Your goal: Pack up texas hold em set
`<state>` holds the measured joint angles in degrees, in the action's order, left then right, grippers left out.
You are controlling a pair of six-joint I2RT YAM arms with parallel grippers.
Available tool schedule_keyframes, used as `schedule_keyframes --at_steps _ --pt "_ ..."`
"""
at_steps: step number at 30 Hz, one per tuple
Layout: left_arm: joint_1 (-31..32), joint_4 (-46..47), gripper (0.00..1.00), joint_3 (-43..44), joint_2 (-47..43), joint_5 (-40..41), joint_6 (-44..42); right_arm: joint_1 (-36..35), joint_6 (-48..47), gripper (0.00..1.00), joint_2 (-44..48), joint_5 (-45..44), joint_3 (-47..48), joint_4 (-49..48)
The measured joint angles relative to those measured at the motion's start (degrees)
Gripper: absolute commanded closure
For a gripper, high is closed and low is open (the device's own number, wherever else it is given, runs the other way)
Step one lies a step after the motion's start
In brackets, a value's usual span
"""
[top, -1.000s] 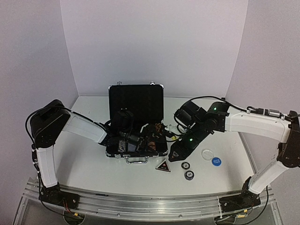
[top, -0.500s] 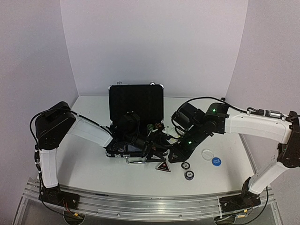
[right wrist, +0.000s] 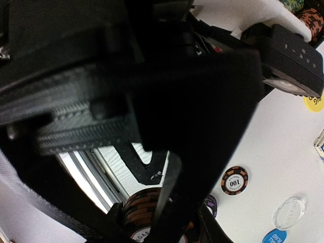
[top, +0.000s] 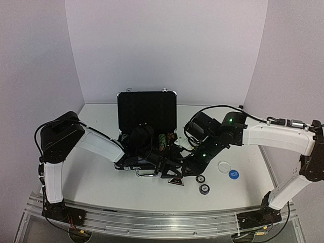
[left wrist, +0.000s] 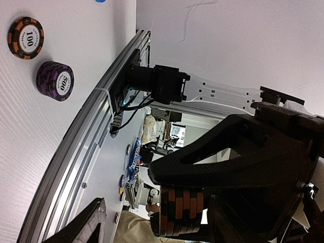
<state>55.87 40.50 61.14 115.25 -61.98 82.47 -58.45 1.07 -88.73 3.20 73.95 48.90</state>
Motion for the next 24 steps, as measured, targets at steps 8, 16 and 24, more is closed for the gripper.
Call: schedule_keyframes --at_steps 8,16,24 --pt "0.20 0.62 0.53 0.67 0.64 -2.35 -1.28 -0.46 -0.23 0.96 0.00 1.27 0.00 -0.13" --pt "0.28 2.07 0.99 2.33 1.56 -3.82 -1.43 -0.61 -0.43 0.95 -0.09 0.92 -0.07 -0.10" --pt "0.22 -7.68 1.00 5.13 0.92 -3.17 -9.28 -0.93 -0.20 0.19 -0.05 -1.62 -0.10 -0.48"
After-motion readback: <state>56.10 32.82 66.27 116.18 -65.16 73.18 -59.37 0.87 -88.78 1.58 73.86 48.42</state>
